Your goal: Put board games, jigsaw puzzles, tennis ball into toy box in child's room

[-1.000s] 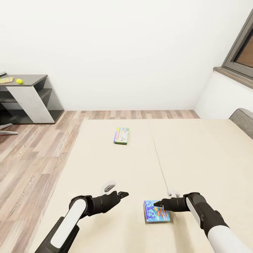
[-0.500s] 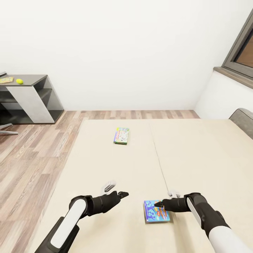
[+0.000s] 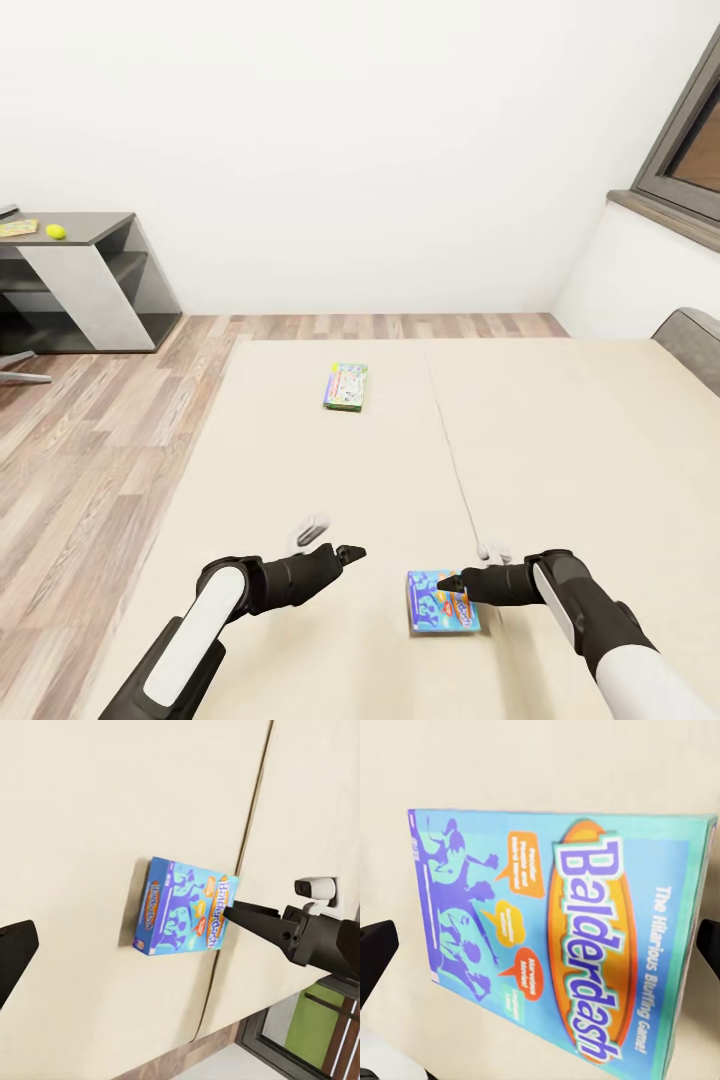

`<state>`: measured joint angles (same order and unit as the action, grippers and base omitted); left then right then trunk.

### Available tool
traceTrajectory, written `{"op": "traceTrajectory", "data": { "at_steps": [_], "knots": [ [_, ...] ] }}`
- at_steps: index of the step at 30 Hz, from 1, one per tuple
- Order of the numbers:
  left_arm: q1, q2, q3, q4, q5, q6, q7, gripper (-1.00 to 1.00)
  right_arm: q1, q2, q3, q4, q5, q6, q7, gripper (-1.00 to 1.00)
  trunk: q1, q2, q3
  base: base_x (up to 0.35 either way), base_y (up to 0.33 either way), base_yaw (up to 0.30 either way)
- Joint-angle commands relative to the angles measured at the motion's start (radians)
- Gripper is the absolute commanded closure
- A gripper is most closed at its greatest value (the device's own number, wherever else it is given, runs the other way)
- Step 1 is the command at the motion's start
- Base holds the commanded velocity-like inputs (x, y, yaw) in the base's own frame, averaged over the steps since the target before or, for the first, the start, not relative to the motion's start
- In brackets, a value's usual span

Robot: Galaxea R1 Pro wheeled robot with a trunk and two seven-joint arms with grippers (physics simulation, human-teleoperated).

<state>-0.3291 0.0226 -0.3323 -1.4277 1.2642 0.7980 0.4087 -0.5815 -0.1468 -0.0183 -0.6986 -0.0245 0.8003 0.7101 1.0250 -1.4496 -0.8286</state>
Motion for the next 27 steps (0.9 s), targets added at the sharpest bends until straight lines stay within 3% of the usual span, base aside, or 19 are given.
{"op": "traceTrajectory", "data": {
  "at_steps": [1,27],
  "knots": [
    [-0.001,0.001,-0.002,-0.001,0.01,0.0,0.01,-1.0,0.0,0.0,-0.002,-0.001,-0.002,0.007,0.003,-1.0,0.0,0.0,-0.001,0.0,0.0,0.0],
    [-0.001,0.001,-0.002,-0.001,0.01,0.0,0.01,-1.0,0.0,0.002,-0.002,-0.001,0.0,0.008,0.009,-1.0,0.0,0.0,-0.001,0.0,0.002,0.0]
  ]
}}
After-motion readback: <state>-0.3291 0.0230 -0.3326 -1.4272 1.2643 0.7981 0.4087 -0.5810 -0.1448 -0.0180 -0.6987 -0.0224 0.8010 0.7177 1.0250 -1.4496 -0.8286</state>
